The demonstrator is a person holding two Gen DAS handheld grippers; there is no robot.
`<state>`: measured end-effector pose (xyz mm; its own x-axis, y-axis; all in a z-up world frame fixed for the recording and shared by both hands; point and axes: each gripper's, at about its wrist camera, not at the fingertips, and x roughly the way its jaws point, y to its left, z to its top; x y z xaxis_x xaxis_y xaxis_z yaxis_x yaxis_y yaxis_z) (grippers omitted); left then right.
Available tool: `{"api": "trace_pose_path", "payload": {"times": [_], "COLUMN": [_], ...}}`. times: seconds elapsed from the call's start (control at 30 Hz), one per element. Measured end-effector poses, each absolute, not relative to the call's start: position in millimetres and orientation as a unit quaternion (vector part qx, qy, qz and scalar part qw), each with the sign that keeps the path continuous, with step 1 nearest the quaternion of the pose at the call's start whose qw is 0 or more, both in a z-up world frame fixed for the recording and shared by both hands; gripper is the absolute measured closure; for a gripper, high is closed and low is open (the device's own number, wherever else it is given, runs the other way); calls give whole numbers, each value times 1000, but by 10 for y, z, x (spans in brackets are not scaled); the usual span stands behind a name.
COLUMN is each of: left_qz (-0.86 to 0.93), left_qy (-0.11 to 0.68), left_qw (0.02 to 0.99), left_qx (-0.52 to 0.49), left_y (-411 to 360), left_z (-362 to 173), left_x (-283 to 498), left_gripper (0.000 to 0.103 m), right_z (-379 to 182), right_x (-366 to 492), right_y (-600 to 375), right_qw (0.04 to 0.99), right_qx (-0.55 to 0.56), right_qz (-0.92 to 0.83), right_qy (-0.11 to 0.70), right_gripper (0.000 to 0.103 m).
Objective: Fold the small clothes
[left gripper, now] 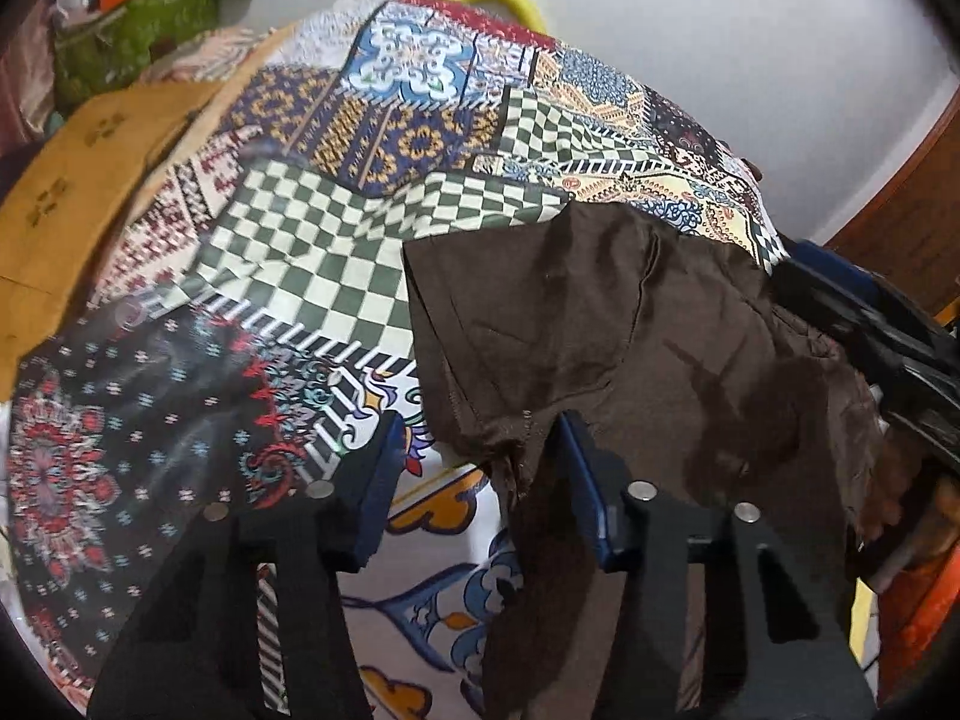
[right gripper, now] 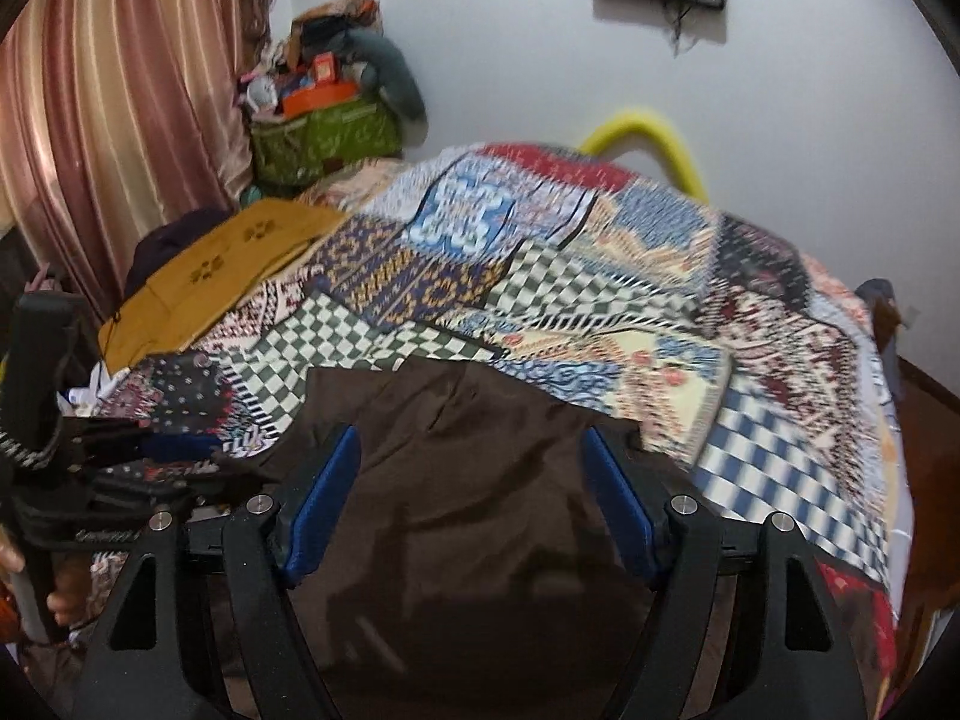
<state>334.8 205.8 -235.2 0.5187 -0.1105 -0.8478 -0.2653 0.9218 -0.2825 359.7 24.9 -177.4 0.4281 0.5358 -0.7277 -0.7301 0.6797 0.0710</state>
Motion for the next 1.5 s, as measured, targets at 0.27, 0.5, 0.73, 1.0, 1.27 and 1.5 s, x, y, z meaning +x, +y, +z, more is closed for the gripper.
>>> {"api": "trace_pose_path", "payload": {"times": [0.27,0.5,0.73,1.0,1.27,1.5], "left_qz": [13,8,9,25,-16,13], "left_qy": [492,488,482,444,443,474], "left_qw": [839,839,844,884,891,869], "left_qx": [-232,-241,-235,-145,-102,-140], "left_y": [2124,2185,2220,1929,1550,1675], "left_z": [-2471,-2524,-2543,-2180,-1899,-1969], "left_x": [3435,3464,3473,3328,3108,3056], "left_gripper": [63,71,86,91,88,67], "right_z": [-2034,-2340,-2256,-1891,-1799,-1788], "right_x": [3861,3924,3906,3739,3568,3282], "right_y": [785,1135,995,664,229,-161], "right_qw": [808,790,798,817,820,826], "right_qx": [-169,-231,-194,-131,-125,-139], "right_qz": [393,373,384,401,371,357], "right_qy": [405,428,421,393,417,413], "right_gripper": [34,66,94,94,85,76]}}
